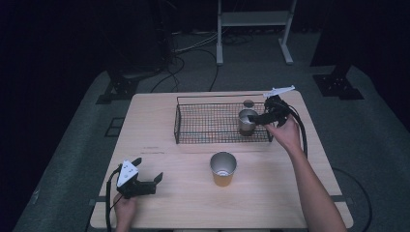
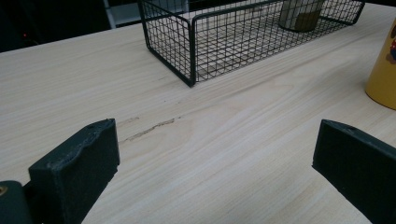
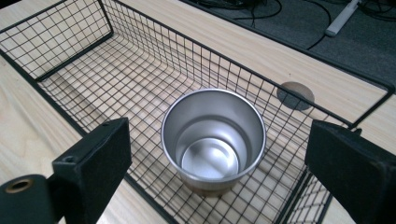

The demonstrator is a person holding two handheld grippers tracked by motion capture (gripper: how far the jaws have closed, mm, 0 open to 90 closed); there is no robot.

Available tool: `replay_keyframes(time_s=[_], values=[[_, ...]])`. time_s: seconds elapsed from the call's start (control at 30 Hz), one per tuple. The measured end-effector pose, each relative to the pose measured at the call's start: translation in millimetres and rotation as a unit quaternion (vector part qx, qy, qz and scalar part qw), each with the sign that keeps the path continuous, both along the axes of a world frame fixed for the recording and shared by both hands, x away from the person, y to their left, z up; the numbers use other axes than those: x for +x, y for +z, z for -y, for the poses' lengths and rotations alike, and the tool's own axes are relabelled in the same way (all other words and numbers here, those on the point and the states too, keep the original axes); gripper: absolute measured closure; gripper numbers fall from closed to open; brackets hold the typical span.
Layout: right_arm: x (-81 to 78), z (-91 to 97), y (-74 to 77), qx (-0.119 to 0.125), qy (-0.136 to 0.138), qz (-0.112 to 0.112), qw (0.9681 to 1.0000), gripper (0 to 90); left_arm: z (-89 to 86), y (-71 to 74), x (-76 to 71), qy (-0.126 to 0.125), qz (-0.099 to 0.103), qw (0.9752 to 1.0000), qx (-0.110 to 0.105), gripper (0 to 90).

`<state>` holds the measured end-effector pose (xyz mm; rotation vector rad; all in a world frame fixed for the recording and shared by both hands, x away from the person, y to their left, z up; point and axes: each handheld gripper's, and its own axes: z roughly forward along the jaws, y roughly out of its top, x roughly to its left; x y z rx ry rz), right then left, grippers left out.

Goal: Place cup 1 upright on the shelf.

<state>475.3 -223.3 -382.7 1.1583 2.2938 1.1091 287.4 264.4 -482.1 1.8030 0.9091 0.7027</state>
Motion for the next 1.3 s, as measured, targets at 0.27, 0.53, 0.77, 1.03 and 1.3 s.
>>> replay_keyframes(time_s=[0.27,0.53,0.77,1.03,1.3], values=[[-13.0,8.8,1.3,0.001,0.003,0.001,1.0,6.8,0.3,0.0,0.0,0.0,0.0,1.0,0.001,0.0],[-26.9,13.5,4.3,-0.001,0.018,0.005,0.9998,6.8,0.4,0.0,0.0,0.0,0.0,1.0,0.003,0.0],[-40.6,12.4,6.3,-0.002,0.034,0.014,0.9993,6.8,0.5,0.0,0.0,0.0,0.0,1.0,0.003,0.0],[-55.9,14.3,6.4,-0.006,0.049,0.018,0.9986,6.8,0.3,0.0,-0.2,0.0,0.0,1.0,0.002,0.0],[-77.2,17.7,7.0,-0.008,0.064,0.02,0.9977,6.8,-0.3,0.0,-0.5,-0.001,0.001,1.0,0.001,0.0]])
